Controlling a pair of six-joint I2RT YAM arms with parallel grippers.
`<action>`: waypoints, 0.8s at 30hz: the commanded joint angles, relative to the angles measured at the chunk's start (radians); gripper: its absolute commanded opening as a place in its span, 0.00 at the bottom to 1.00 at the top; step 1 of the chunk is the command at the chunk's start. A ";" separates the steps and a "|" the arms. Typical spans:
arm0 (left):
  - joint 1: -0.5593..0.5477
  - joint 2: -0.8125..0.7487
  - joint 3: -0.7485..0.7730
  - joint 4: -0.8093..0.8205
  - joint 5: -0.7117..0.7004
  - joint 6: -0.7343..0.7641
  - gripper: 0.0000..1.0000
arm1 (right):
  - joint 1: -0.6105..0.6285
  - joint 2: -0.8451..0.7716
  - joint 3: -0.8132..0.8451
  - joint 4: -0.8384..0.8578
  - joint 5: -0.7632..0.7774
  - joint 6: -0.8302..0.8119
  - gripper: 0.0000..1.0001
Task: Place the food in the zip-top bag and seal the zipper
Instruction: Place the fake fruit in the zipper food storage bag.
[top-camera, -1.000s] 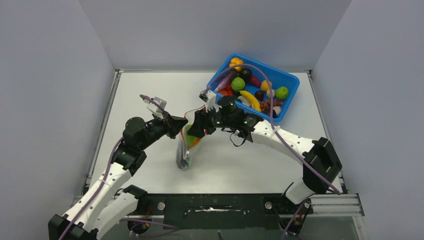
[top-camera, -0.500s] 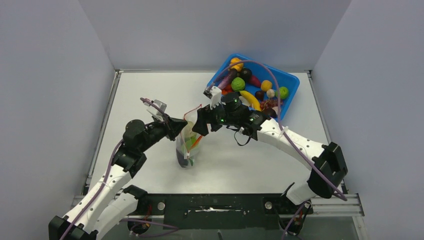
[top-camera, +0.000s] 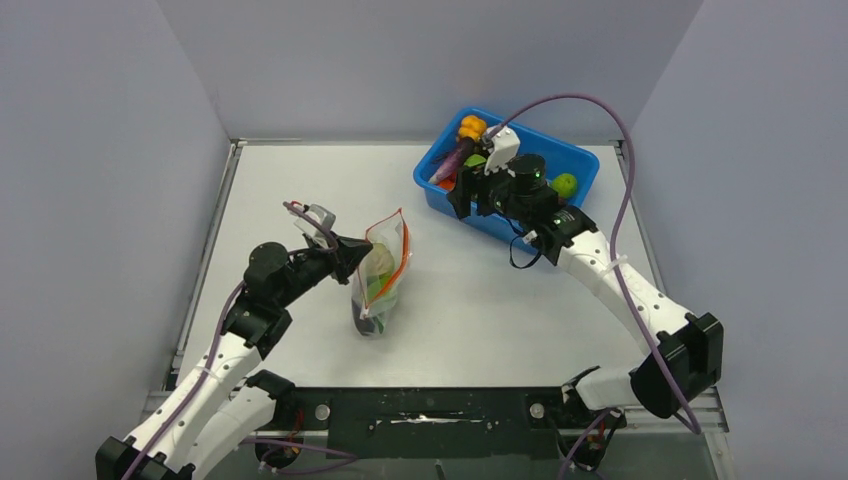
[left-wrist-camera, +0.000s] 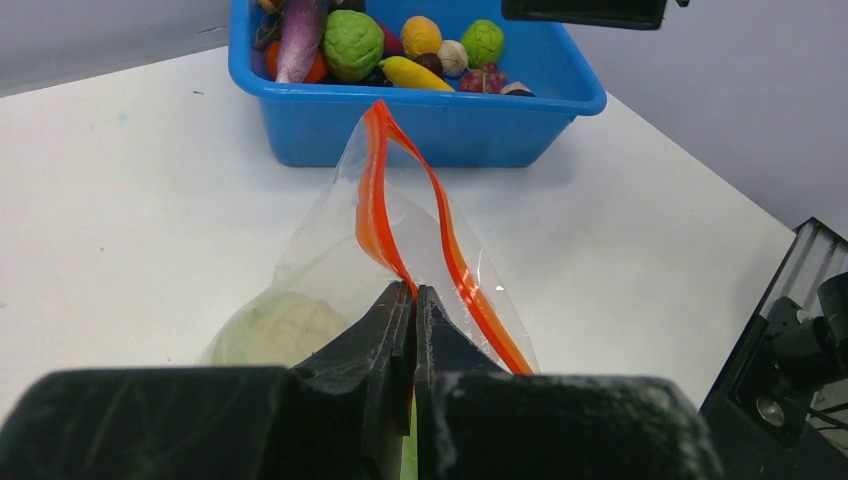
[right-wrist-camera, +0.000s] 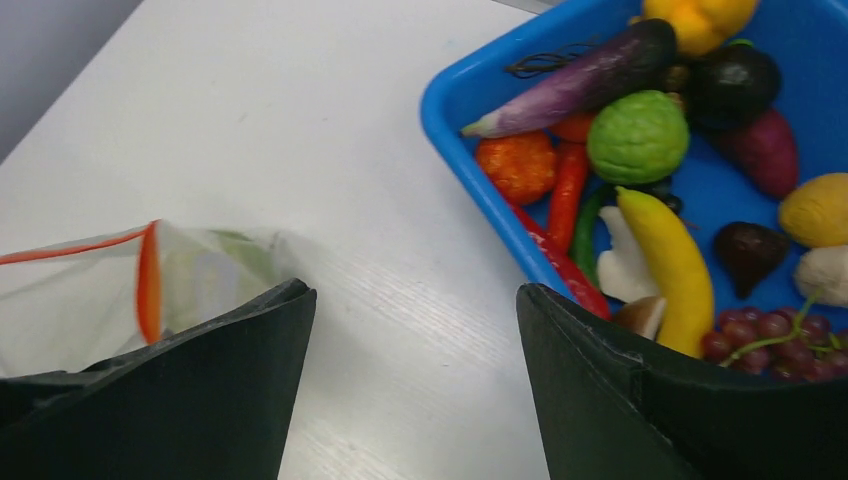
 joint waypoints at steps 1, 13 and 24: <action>-0.003 -0.017 -0.008 0.058 0.023 0.027 0.00 | -0.063 0.029 0.013 0.065 0.141 -0.072 0.75; -0.002 -0.027 -0.027 0.046 0.026 0.055 0.00 | -0.237 0.258 0.106 0.088 0.116 -0.206 0.56; 0.000 -0.036 -0.032 0.034 0.033 0.071 0.00 | -0.326 0.448 0.229 0.081 -0.004 -0.317 0.50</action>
